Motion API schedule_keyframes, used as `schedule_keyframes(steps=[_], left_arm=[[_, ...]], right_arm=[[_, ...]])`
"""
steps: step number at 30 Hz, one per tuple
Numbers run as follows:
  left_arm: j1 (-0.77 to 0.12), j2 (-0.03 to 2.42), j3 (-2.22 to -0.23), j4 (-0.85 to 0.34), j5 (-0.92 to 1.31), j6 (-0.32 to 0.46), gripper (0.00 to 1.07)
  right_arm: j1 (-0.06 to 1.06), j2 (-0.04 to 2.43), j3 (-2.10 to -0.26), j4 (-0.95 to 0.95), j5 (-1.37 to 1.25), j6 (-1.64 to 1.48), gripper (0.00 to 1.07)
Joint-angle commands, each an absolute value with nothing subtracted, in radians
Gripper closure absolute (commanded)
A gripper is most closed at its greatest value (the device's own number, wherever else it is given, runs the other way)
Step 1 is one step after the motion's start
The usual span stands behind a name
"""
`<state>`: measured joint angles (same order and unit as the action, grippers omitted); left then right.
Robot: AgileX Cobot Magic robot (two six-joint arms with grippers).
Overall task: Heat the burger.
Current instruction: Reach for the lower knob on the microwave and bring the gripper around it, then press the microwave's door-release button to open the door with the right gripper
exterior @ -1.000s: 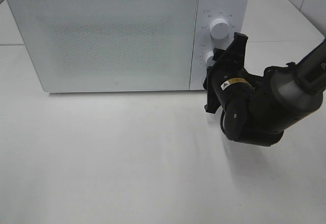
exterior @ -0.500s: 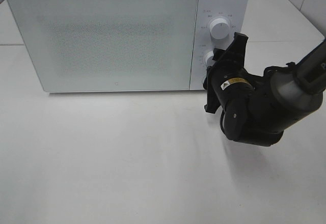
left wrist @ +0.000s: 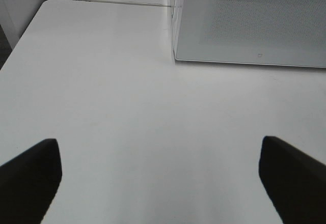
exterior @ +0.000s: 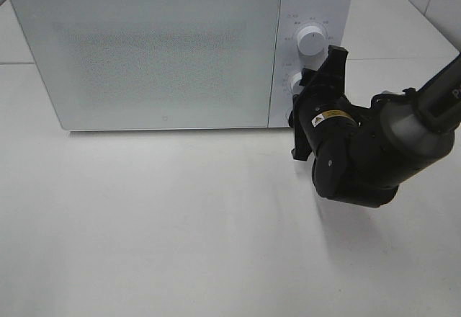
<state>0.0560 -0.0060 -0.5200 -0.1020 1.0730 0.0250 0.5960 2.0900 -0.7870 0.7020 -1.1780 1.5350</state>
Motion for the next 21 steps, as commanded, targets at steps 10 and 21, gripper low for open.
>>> schedule_keyframes(steps=[10, 21], left_arm=[[0.059, -0.028, -0.519, -0.104, 1.073, 0.024, 0.09], [0.059, -0.028, -0.519, -0.102, 1.073, 0.024, 0.09]], right_arm=[[0.598, 2.068, -0.792, 0.632, -1.39, 1.466, 0.37], [0.602, 1.945, -0.676, 0.459, -1.17, 1.258, 0.37]])
